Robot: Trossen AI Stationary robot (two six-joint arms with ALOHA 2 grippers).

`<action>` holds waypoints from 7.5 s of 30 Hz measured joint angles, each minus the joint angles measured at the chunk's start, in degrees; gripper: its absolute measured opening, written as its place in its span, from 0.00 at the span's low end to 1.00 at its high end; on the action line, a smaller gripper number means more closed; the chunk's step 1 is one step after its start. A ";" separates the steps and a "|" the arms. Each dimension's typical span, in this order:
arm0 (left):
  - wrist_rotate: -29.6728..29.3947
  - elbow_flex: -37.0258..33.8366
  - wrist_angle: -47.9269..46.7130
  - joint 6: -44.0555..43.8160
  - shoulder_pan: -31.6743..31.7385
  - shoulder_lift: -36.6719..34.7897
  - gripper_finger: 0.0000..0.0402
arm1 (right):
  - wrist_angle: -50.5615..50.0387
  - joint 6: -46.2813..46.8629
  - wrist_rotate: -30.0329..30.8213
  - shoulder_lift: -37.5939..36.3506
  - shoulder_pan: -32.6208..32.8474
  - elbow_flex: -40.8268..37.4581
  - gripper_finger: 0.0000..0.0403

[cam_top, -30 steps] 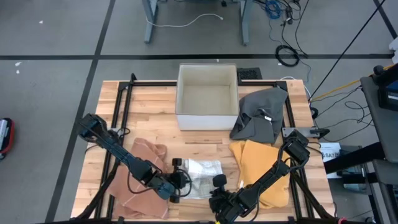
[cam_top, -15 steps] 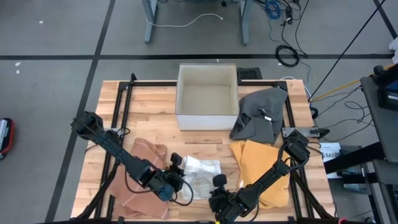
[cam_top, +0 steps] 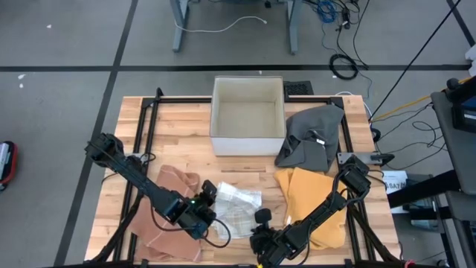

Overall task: Fold towel
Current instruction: Fold the white patterned towel, then put the folded white patterned towel into the laundry bin

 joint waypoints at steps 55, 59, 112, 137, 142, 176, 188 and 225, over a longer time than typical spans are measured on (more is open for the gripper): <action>9.13 -0.04 18.55 11.67 -6.33 14.46 0.01 | -2.36 -2.33 -1.24 -2.76 -4.58 -0.09 0.26; 10.40 0.11 19.46 11.67 -6.34 16.39 0.01 | -3.21 -3.45 -1.57 -4.55 -3.39 -0.09 0.31; 6.53 -0.24 15.07 3.98 -10.41 3.34 0.01 | 52.39 -8.56 -14.88 -12.94 -12.04 -27.32 0.37; 15.19 -0.04 10.55 -9.62 -9.14 8.19 0.13 | 59.16 -15.67 -14.93 -12.84 -12.07 -25.38 0.37; 13.80 -0.04 10.52 -13.49 -8.73 11.68 0.30 | 59.12 -15.11 -17.00 -12.83 -12.07 -25.38 0.37; 8.97 -0.07 2.64 -18.19 -14.06 7.32 0.40 | 39.12 -12.43 -30.27 3.21 -15.56 -6.40 0.38; -2.32 -0.06 4.79 -19.65 -13.95 0.63 0.40 | 32.79 -10.40 -29.78 2.95 -15.59 -6.36 0.38; 27.03 0.15 17.48 -17.72 7.97 11.55 0.40 | 29.45 -35.36 -23.60 -16.92 -10.01 -7.21 0.38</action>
